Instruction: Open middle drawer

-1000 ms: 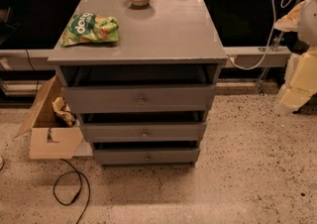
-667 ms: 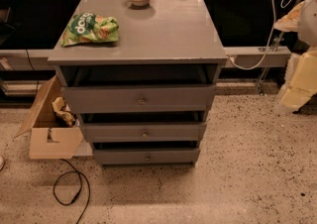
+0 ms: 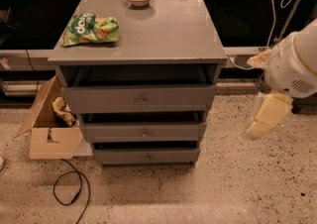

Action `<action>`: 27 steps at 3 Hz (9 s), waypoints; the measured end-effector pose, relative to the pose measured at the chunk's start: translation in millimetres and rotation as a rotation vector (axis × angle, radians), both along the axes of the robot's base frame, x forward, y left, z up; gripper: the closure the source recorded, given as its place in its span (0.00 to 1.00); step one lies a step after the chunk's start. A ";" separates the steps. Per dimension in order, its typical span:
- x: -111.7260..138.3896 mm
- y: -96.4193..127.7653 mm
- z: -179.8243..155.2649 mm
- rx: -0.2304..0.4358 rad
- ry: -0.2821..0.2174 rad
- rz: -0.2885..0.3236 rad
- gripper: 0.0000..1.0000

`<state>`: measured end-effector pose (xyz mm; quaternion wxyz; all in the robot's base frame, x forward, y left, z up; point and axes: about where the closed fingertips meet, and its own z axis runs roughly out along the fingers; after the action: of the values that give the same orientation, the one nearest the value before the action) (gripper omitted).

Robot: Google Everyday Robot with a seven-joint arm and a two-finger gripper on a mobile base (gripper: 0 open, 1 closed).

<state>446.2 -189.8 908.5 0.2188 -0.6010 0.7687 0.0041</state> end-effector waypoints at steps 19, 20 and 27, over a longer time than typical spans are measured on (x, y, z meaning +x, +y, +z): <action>255.4 166.9 -503.0 0.046 0.031 0.069 0.00; 259.5 158.6 -508.6 0.053 0.029 0.084 0.00; 248.9 124.5 -503.4 -0.028 0.014 0.141 0.00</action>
Offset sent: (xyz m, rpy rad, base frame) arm 0.0372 0.0939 -0.1623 0.2735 0.0604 0.0422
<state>695.2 -65.3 405.1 0.2041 -0.6566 0.7260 0.0129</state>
